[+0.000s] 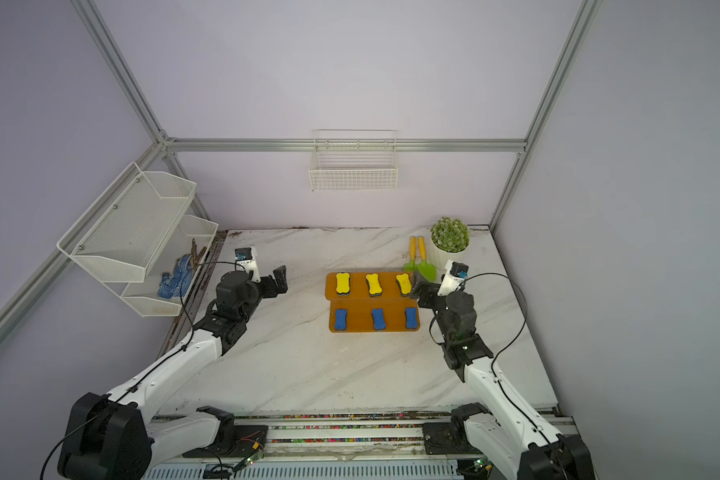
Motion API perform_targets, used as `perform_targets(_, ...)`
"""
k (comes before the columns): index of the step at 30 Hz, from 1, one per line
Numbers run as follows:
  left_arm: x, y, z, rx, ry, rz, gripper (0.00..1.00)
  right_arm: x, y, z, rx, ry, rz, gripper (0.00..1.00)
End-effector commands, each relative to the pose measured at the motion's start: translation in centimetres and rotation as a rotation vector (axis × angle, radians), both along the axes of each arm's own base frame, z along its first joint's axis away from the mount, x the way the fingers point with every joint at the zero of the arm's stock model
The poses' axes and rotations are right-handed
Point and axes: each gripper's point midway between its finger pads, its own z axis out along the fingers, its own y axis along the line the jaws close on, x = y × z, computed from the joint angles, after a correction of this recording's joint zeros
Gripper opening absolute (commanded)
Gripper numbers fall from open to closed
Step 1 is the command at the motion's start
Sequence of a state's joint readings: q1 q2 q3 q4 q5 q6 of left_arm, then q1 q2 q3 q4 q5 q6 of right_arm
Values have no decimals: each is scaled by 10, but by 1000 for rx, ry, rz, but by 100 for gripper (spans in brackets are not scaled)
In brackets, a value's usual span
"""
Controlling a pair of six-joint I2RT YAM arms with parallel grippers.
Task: Remove the whiteboard erasers from the shelf
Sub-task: Pick up the whiteboard eraser from the shelf.
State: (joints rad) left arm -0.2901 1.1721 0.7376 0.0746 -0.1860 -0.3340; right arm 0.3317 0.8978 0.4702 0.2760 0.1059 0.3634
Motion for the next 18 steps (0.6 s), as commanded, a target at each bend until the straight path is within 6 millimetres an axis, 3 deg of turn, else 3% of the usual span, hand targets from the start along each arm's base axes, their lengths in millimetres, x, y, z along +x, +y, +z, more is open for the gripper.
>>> perform_targets(1,-24,-13,-24,-83,176,-46,100,-41,26,-57,-28,169,54,92)
perform_targets(4,-29,-22,-27,-84,230,-95,100,-60,32,-62,20,137,91,85)
perform_targets(9,-22,-40,-14,-122,272,-170,100,-66,18,-29,-15,72,48,75)
perform_targets(18,-19,-56,-33,-134,468,-210,99,-13,28,-1,-289,249,-4,74)
